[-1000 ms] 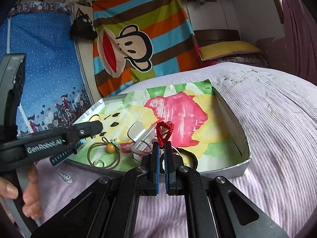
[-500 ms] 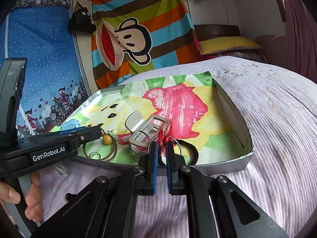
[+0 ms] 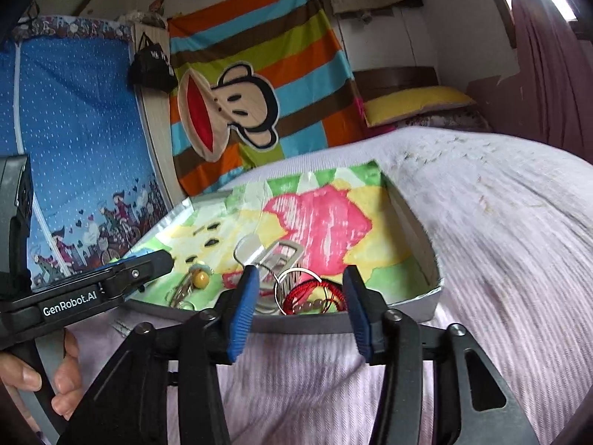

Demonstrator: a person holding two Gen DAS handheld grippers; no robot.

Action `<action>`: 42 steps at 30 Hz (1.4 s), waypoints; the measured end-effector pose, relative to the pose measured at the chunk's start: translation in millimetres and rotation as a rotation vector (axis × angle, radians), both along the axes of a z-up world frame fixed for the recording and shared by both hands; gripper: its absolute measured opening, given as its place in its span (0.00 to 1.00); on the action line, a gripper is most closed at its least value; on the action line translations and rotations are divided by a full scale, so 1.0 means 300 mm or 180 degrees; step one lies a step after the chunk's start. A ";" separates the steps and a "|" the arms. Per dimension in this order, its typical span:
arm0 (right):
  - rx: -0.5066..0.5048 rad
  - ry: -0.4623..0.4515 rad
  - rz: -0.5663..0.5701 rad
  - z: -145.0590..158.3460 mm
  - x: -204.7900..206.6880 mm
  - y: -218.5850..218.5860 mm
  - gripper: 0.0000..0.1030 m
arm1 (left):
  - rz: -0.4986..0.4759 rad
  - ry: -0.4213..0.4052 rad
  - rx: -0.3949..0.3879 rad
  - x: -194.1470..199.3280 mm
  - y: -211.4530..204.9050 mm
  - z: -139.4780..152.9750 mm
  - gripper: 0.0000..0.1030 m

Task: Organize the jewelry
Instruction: 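Open the right tool to drop the red cord while the left tool releases the key ring, then move the right tool to the black bead bracelet while the left tool approaches the white clip chain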

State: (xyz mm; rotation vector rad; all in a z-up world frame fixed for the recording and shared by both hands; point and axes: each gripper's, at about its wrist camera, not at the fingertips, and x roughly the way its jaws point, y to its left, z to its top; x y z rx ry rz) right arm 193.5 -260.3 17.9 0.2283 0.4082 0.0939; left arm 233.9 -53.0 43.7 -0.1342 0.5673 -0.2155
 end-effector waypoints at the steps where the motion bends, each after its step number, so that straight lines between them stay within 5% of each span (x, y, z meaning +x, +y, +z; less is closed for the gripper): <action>1: -0.0001 -0.0048 -0.0018 0.007 -0.013 -0.003 0.48 | 0.0020 -0.0033 0.0003 -0.010 0.003 0.004 0.60; 5: 0.0011 -0.0231 -0.0053 0.027 -0.069 -0.018 0.62 | 0.0103 -0.0222 -0.0009 -0.067 0.021 0.027 0.77; 15: 0.0008 -0.0638 -0.0066 0.070 -0.202 -0.018 0.97 | 0.0402 -0.0590 0.0037 -0.242 0.091 0.060 0.98; 30: -0.0158 -0.0776 0.0238 0.117 -0.333 0.036 0.98 | 0.0678 -0.0670 0.0137 -0.434 0.182 0.086 1.00; 42: -0.0403 -0.0580 0.0455 0.081 -0.353 0.116 0.98 | 0.0804 -0.0449 0.0202 -0.480 0.268 -0.022 1.00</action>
